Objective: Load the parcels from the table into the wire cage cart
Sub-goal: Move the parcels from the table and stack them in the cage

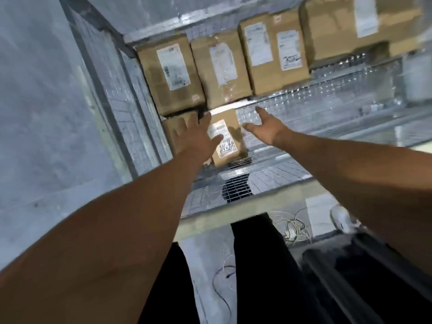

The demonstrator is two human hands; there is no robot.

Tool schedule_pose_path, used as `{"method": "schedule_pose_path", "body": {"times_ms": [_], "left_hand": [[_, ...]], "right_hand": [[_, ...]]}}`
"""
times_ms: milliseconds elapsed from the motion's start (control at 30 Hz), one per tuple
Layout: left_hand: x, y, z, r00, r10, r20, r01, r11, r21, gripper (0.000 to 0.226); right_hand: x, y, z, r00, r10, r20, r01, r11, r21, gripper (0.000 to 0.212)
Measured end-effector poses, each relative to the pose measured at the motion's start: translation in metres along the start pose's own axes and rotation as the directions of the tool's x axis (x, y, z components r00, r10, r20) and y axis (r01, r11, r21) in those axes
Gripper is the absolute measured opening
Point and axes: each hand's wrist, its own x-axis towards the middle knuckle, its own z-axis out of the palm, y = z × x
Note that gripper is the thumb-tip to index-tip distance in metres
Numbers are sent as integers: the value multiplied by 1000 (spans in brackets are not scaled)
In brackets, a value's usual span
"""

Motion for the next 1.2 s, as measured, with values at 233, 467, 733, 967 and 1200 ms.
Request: {"method": "schedule_pose_path", "body": {"times_ms": [233,467,733,967,1200], "left_hand": [[-130,19,-65,904,400,-152,-381,914,140,77],[-282,55,-97,749,653,-109,-654,756,29,73],[-424,146,-33,336,919,206,-940,314,133,88],[-562,200,83,87,922,377,-996,89,12,90],[-649,214,170,72,899,432,-988,124,-94,79]], "right_hand": [[-177,-31,-20,917,-26,-398,108,977,184,82],[-394,2,55,652,336,-680,185,800,571,77],[-602,117,159,228,751,-620,117,611,783,83],[-722,190,257,-3,908,-418,332,395,856,80],[-782,247,334,-17,975,-223,544,196,816,75]]}}
